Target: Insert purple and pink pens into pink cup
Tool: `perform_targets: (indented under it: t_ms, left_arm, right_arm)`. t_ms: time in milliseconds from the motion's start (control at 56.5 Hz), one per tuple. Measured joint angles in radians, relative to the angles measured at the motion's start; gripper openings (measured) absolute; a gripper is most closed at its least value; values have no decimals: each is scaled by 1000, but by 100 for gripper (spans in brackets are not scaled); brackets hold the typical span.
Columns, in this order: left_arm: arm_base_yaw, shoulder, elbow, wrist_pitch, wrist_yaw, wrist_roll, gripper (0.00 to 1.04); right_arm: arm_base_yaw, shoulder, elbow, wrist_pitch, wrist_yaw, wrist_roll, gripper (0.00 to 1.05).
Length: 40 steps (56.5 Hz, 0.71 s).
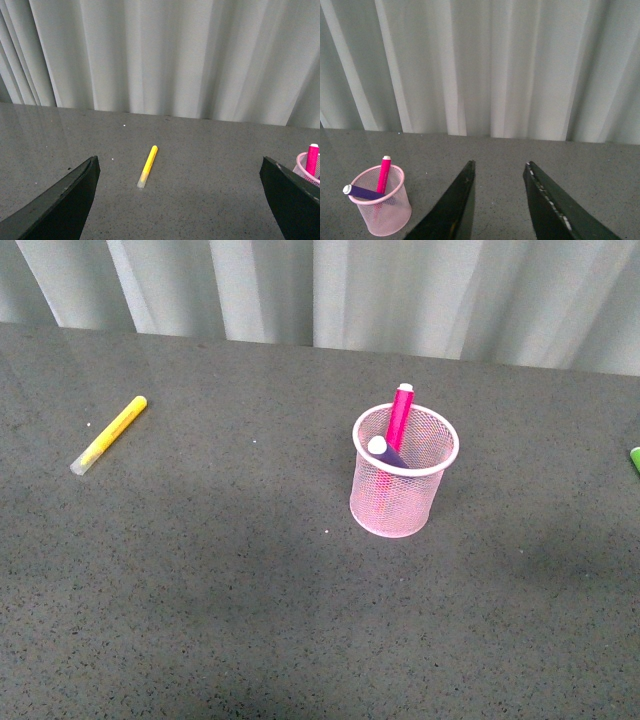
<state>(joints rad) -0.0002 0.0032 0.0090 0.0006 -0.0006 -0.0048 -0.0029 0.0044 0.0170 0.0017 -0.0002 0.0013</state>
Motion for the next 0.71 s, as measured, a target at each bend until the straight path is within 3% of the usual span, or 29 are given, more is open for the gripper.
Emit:
perform_targets:
  t_ms: [248,318,708]
  left_arm:
    - [0,0,0,0,0,0,98]
    - [0,0,0,0,0,0,98]
    - [0,0,0,0,0,0,98]
  right_arm:
    - [0,0,0,0,0,0,91]
    - [0,0,0,0,0,1,100]
    - [0,0,0,0,0,1,98]
